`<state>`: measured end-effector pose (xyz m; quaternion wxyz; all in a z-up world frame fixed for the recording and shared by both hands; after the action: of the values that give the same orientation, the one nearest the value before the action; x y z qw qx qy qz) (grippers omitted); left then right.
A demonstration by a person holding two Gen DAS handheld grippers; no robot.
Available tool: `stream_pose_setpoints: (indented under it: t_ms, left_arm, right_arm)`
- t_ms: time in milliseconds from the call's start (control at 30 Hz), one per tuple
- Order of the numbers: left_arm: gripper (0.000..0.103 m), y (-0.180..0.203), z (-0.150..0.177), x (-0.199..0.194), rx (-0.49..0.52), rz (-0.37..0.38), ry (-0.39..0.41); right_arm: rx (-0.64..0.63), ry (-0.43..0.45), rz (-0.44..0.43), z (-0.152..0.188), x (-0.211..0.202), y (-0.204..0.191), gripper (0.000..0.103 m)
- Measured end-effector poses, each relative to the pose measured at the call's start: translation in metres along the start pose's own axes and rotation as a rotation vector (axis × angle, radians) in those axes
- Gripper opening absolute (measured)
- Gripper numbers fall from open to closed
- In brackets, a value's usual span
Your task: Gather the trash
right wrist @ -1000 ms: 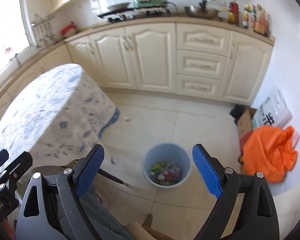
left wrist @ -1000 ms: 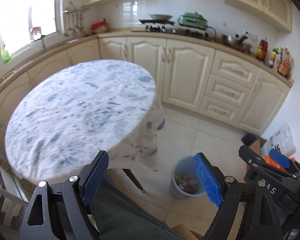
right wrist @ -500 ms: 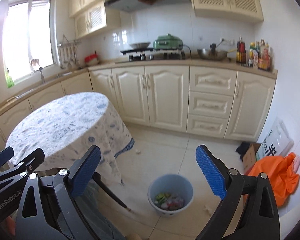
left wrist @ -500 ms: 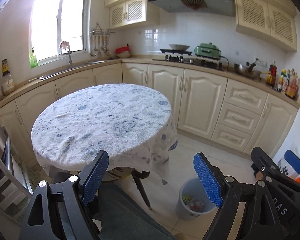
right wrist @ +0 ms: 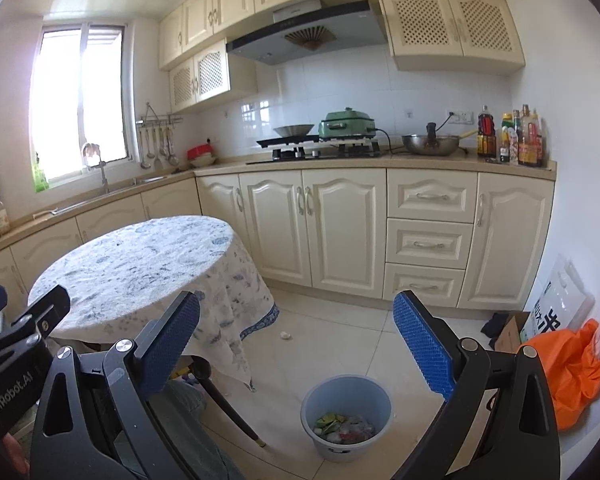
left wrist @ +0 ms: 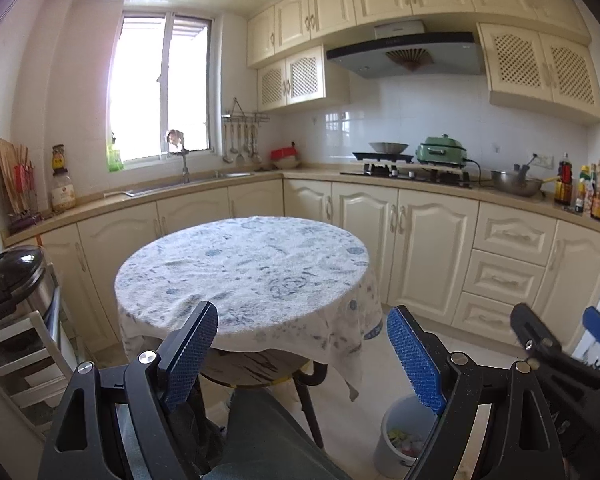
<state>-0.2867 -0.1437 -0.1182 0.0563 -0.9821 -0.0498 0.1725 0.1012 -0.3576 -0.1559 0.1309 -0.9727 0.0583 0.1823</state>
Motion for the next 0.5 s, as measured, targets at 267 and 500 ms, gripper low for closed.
stream_pose_setpoints:
  t_ms: [267,500]
  left_arm:
    - [0.084,0.015,0.024,-0.004,0.007,0.005,0.047]
    - [0.084,0.014,0.047,0.005,-0.034,-0.001,0.071]
  right_arm:
    - [0.044,0.007,0.040,-0.001,0.002,0.017,0.100]
    - [0.047,0.008,0.015,0.005,0.002,0.020,0.100]
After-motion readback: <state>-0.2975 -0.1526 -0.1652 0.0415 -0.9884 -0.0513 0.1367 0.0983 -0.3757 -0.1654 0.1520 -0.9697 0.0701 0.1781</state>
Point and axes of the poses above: each gripper's, at about its wrist camera, not at the fingertips, and x roughly the way its jaws point, y to its right, z to its underside, the point moved 1 cm from there along x, roughly the way its jaws point, and after that the axes turned 7 degrees about x, right-handed, at the moved point
